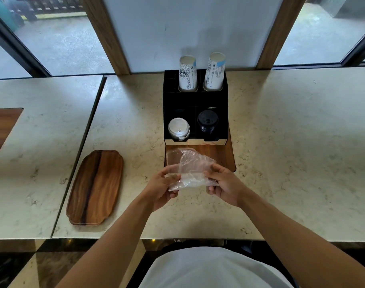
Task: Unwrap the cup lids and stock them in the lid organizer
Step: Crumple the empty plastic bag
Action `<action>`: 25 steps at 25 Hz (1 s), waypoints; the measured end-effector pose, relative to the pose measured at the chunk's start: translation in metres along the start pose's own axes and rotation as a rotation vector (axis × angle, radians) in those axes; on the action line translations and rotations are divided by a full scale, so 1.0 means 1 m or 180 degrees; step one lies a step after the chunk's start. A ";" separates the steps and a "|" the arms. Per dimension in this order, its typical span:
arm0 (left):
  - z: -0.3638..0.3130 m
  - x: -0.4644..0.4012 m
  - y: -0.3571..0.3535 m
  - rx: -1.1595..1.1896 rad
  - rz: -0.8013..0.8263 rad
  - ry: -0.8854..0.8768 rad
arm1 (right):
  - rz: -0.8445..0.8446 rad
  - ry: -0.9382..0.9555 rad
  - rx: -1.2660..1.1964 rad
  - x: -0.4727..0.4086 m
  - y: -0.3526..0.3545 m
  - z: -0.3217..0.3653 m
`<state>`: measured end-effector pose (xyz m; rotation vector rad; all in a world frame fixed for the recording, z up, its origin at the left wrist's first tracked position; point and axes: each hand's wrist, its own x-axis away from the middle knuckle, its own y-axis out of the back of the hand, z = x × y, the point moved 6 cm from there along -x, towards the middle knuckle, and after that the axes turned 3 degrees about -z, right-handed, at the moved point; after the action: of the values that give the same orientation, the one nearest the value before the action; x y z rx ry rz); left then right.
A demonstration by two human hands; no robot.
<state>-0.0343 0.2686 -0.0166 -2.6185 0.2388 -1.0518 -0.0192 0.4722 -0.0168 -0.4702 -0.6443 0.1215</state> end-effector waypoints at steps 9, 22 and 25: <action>-0.005 0.001 -0.013 0.1149 0.0589 0.0203 | -0.0017 -0.0271 -0.1006 0.004 -0.009 0.019; -0.022 0.004 -0.020 -0.2115 0.0686 0.0098 | 0.0779 -0.0129 0.1795 0.010 -0.015 0.040; -0.016 0.006 -0.038 -0.2313 0.1078 -0.0013 | 0.0673 0.0209 0.1984 0.010 -0.022 0.044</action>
<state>-0.0401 0.2997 0.0112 -3.0080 1.2158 -0.9585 -0.0382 0.4722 0.0299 0.0624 -0.4587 0.4892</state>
